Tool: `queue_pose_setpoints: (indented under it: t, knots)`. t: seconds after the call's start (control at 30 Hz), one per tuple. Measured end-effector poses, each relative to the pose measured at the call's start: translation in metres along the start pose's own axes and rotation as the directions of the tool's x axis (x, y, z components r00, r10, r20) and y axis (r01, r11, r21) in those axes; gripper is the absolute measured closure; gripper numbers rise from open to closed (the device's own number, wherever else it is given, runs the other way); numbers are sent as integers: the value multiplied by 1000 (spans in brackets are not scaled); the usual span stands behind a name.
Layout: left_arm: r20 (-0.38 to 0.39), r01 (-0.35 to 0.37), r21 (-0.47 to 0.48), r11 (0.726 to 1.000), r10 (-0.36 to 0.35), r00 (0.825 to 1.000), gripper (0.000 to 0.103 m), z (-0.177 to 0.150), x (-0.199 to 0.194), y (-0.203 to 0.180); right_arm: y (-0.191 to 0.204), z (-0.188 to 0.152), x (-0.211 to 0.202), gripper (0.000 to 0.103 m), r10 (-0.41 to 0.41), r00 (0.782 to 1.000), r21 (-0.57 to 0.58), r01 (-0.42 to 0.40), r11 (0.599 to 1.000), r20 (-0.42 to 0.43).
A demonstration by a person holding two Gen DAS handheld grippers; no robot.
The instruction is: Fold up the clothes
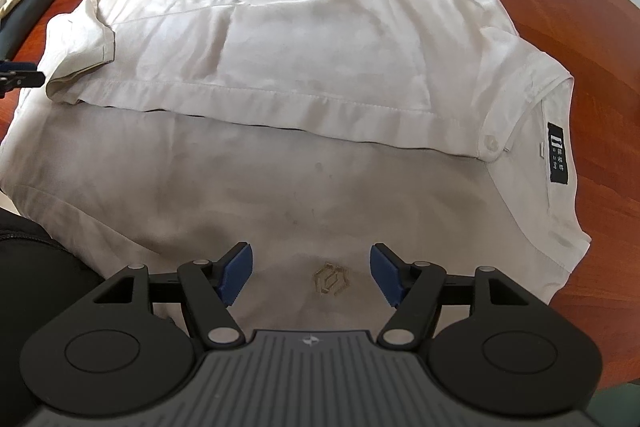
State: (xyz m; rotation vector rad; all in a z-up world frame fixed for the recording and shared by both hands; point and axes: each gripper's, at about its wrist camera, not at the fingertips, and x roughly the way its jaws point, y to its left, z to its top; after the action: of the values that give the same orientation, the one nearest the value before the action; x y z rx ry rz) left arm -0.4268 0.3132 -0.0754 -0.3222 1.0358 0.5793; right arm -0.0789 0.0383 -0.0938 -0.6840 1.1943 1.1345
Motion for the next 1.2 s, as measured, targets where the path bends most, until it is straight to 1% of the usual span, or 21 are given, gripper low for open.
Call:
queue_pose_setpoints:
  t: [0.43,0.57,0.7,0.87,0.9,0.97,1.1,1.13,1.17,1.2]
  knots:
    - [-12,11,106,994,-10,1000,63,24,29,-28,-4,-6,1,30,8,1000,32,-9,999,4]
    - [-23,2,150,989,2,1000,63,30,41,-36,-5,-6,1,30,10,1000,39,-10,999,4]
    - [-28,11,185,983,-6,1000,64,33,49,-41,-6,-6,1,30,10,1000,46,-10,999,2]
    - [-29,20,204,979,-14,999,65,37,58,-46,-7,-6,1,30,9,1000,54,-9,998,1]
    - [-33,19,206,978,-12,999,67,38,59,-47,-7,-6,1,30,9,1000,56,-9,998,0]
    - [-41,16,208,978,-8,999,75,38,63,-47,-7,-6,1,30,8,1000,58,-8,998,-1]
    - [-48,24,185,982,-15,999,77,38,66,-44,-9,-6,1,30,7,1000,63,-7,998,-2]
    - [-48,28,175,984,-20,999,80,37,66,-43,-9,-5,1,30,7,1000,64,-6,998,-2]
    - [-44,29,165,986,-22,999,86,37,66,-42,-9,-5,1,30,7,1000,64,-7,998,-2]
    - [-39,26,157,987,-20,999,89,36,66,-41,-10,-5,2,30,8,1000,64,-7,998,-4]
